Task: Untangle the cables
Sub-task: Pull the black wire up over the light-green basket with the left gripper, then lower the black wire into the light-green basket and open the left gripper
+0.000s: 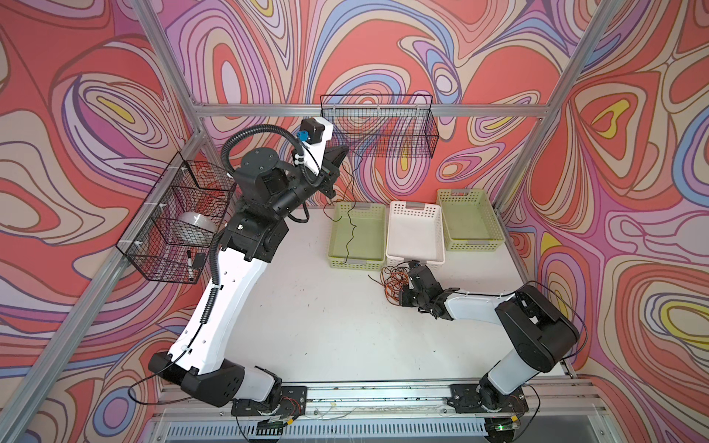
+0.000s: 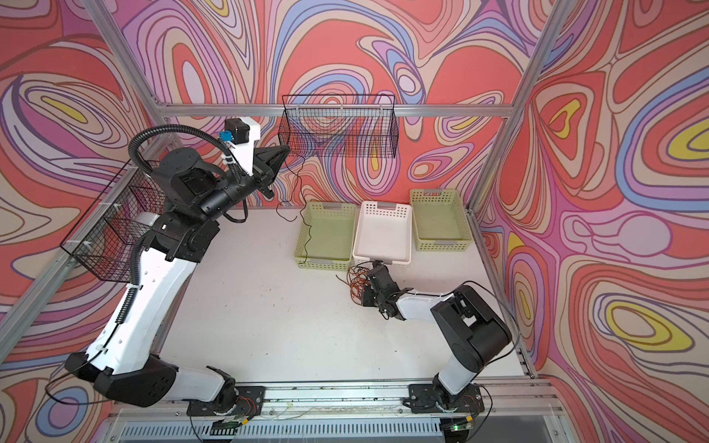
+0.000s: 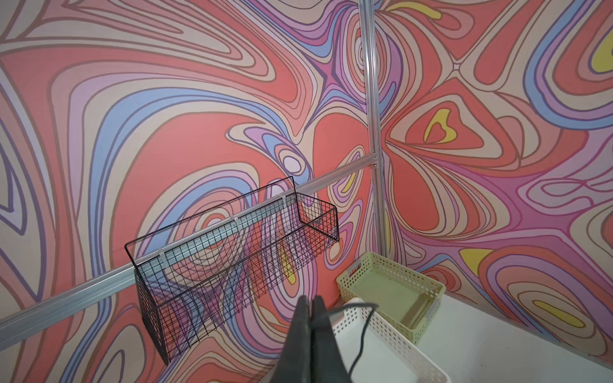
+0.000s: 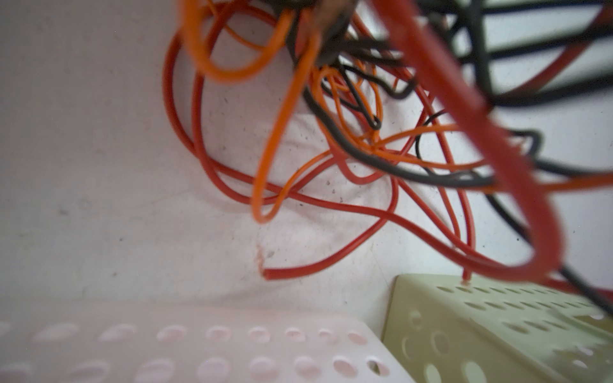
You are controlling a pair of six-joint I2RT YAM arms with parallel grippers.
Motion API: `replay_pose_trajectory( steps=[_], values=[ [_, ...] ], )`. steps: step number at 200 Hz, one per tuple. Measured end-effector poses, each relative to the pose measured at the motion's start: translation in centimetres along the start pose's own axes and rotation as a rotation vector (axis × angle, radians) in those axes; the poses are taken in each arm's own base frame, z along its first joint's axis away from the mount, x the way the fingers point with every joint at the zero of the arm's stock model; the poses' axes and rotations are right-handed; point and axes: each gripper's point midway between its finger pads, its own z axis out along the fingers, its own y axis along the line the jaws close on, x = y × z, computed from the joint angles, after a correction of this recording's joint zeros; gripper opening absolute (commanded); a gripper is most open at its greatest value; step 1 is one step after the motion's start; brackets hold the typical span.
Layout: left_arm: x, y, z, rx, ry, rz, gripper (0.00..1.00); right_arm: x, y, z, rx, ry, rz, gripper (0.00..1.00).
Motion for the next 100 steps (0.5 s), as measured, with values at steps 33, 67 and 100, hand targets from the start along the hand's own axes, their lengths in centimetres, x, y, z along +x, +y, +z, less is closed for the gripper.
replay_pose_trajectory(
  steps=[33,67,100],
  values=[
    [3.1,0.6,2.4,0.004,0.07,-0.035,0.0,0.7,0.1,-0.5,-0.002,0.032,-0.031,0.08],
    [8.3,2.1,5.6,-0.008,0.164,-0.091,0.0,1.3,0.4,-1.7,-0.003,0.064,-0.061,0.09],
    [13.5,3.6,7.9,-0.028,0.25,-0.143,0.0,1.2,0.6,-2.9,-0.002,0.067,-0.073,0.1]
  ],
)
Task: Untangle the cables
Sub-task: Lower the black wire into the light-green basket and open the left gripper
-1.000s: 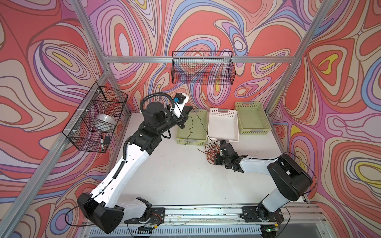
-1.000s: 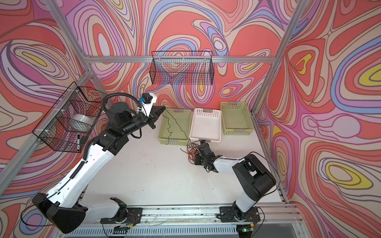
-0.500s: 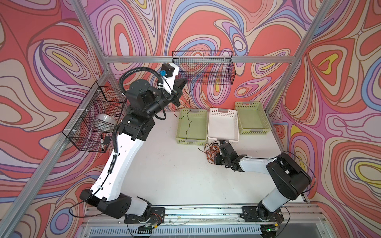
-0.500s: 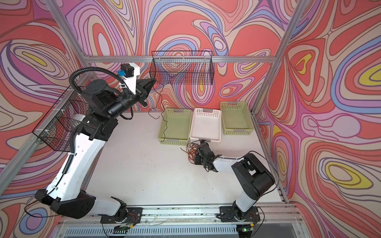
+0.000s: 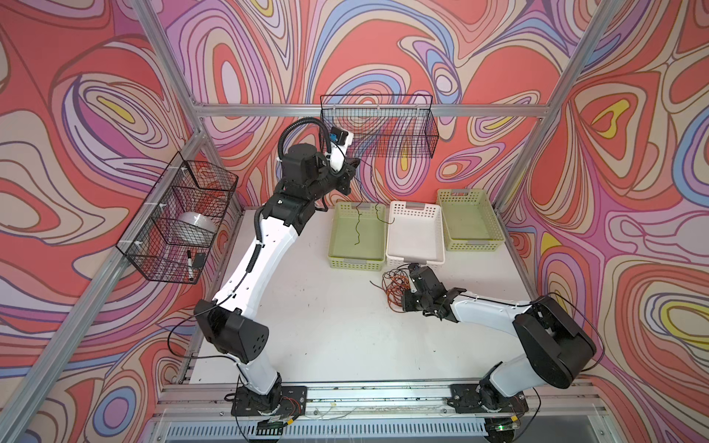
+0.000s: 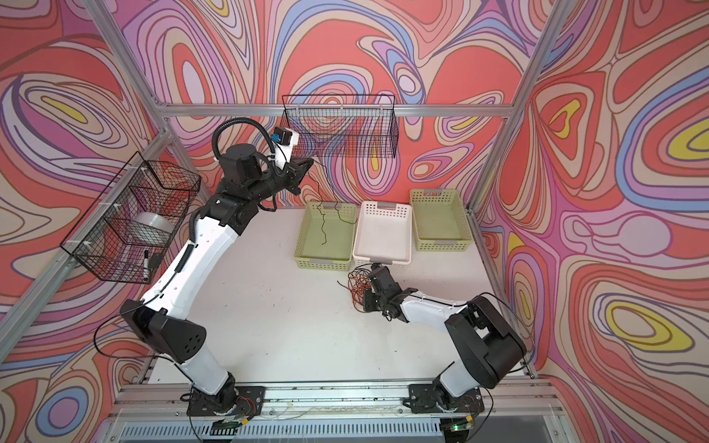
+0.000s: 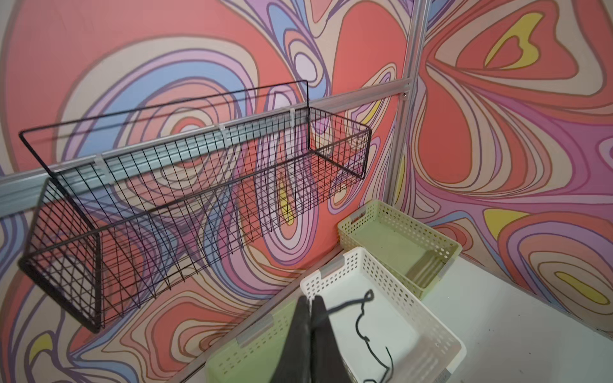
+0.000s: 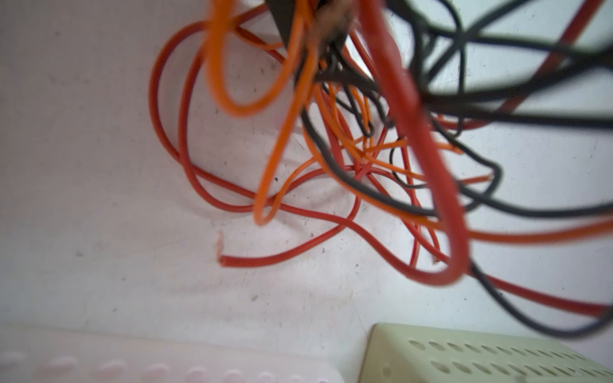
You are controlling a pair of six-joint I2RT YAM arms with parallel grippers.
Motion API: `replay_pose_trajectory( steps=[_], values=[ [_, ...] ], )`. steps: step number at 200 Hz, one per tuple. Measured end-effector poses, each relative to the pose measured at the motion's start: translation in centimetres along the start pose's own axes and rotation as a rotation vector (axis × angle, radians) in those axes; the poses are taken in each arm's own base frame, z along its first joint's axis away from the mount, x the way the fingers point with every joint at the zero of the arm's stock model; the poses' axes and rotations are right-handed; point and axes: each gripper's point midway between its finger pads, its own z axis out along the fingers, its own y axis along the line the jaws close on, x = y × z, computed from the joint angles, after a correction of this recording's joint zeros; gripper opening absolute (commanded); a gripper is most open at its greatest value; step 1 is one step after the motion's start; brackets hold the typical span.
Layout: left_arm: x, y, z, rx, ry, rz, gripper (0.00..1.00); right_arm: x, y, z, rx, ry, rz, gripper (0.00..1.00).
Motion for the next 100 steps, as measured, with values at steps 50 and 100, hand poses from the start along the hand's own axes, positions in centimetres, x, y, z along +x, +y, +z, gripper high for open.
replay_pose_trajectory(
  steps=[50,100],
  values=[
    [7.7,3.8,3.8,-0.052,0.113,-0.097,0.0,-0.6,0.3,-1.2,0.004,-0.006,-0.012,0.15],
    [19.3,5.1,6.4,-0.066,0.3,-0.215,0.02,-0.6,0.3,-1.5,0.011,0.001,-0.024,0.31]
  ],
)
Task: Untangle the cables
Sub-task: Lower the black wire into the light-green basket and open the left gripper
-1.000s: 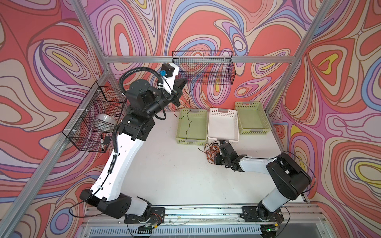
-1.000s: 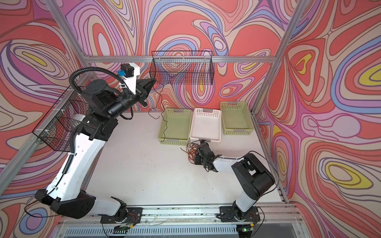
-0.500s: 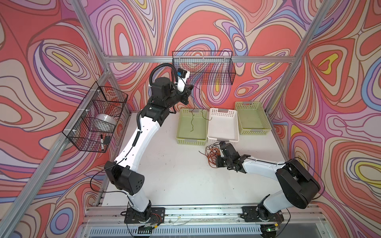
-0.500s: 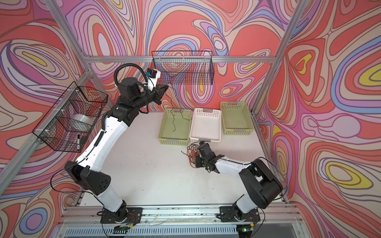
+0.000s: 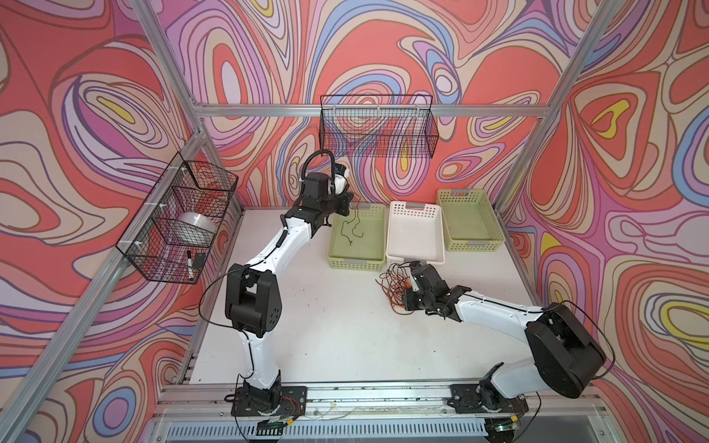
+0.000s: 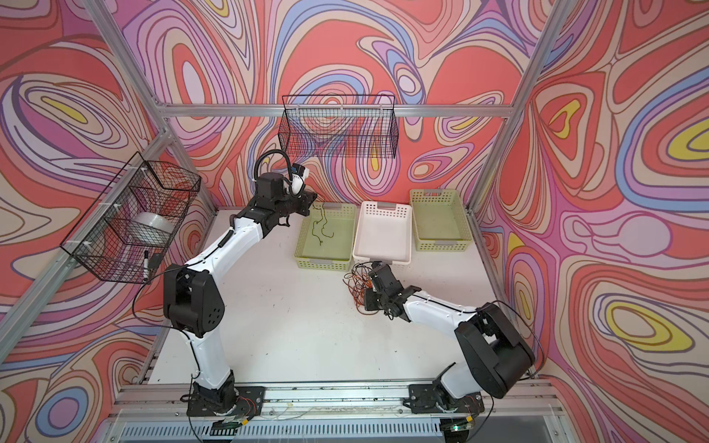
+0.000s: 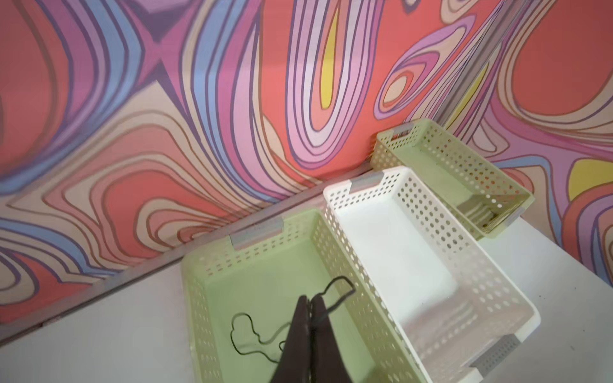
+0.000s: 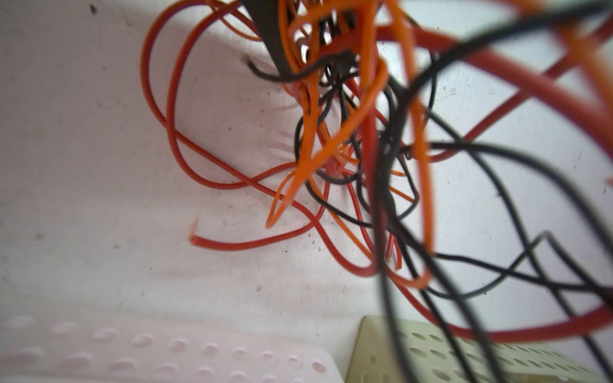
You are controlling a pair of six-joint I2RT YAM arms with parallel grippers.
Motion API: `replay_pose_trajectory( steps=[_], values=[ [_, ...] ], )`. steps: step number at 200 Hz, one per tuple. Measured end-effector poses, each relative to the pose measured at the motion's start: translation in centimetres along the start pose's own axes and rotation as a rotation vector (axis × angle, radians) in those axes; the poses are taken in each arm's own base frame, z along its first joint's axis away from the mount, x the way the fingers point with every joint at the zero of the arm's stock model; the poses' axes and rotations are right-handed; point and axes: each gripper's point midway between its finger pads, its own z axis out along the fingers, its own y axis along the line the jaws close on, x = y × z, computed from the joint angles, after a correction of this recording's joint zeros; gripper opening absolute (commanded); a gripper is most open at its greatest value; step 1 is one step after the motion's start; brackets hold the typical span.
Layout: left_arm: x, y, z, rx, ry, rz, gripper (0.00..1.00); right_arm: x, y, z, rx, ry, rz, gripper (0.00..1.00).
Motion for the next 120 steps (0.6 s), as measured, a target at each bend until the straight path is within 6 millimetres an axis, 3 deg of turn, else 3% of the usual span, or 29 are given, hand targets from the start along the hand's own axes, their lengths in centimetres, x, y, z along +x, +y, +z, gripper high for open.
replay_pose_trajectory(
  steps=[14,22,31,43,84,102,120],
  values=[
    [2.7,0.4,0.9,-0.001,0.053,-0.028,0.17,-0.2,0.1,-0.2,-0.001,-0.003,-0.009,0.35],
    [3.8,0.6,1.2,-0.001,0.074,-0.041,0.37,-0.5,0.2,-0.5,-0.003,-0.009,-0.016,0.37],
    [4.3,0.6,1.3,-0.001,0.085,-0.049,0.53,-0.9,0.4,-0.7,-0.005,-0.019,-0.023,0.38],
    [4.3,0.5,1.3,0.004,0.085,-0.049,0.63,-1.5,0.7,-1.1,-0.009,-0.031,-0.032,0.41],
    [3.4,0.2,0.4,0.004,0.07,-0.027,0.85,-3.1,1.2,-1.9,-0.008,-0.064,-0.064,0.44],
    [2.8,-0.1,-0.7,0.0,0.076,-0.009,0.86,-3.4,1.3,-2.1,-0.005,-0.071,-0.078,0.44],
    [2.3,-0.6,-2.2,-0.002,0.067,0.016,0.81,-3.7,1.5,-2.3,-0.007,-0.077,-0.091,0.44]
  ],
)
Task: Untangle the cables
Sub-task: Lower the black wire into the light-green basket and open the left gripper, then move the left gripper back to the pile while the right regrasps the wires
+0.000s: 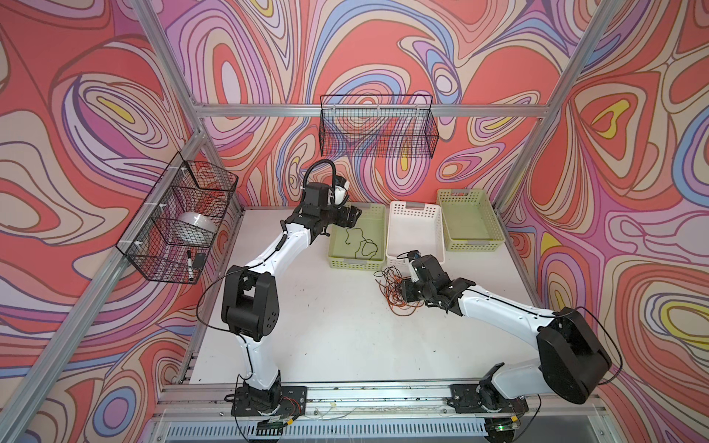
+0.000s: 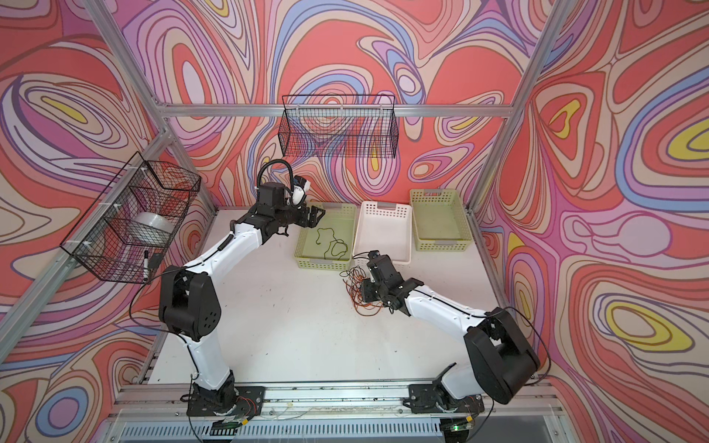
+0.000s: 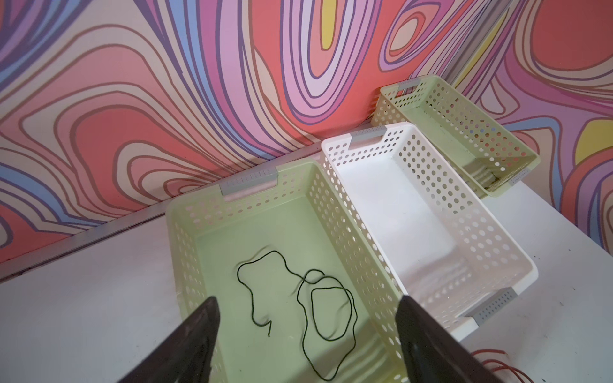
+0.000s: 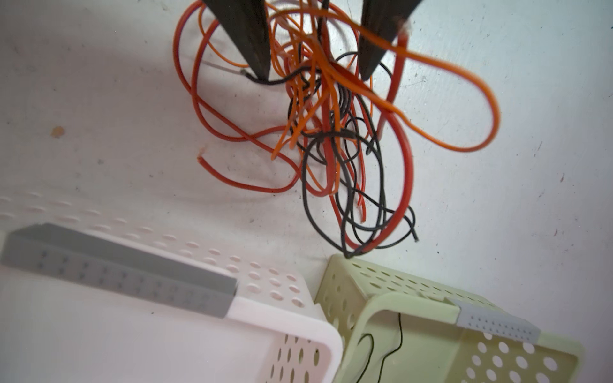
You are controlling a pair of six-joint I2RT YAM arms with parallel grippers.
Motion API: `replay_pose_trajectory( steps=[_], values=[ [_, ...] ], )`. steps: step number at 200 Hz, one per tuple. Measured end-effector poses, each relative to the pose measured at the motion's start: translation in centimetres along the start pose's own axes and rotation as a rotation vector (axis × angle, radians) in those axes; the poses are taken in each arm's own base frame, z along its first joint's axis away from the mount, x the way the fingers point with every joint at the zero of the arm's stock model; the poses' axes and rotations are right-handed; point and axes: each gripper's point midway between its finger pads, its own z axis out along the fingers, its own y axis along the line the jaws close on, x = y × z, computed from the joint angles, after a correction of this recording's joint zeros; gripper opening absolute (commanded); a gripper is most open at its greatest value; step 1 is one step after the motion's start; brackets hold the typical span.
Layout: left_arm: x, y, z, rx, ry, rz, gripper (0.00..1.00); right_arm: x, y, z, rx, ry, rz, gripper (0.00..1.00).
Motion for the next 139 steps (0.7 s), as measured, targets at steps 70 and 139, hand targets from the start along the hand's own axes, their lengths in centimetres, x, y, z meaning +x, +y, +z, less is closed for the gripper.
replay_pose_trajectory(
  steps=[70,139],
  values=[
    [7.0,-5.6,-4.4,0.116,0.099,0.091,0.67,-1.8,0.9,-1.3,-0.021,-0.022,-0.053,0.62],
    [11.6,-6.5,-5.8,0.121,0.153,0.037,0.66,-5.4,2.3,-0.9,-0.009,-0.014,-0.091,0.68]
  ],
)
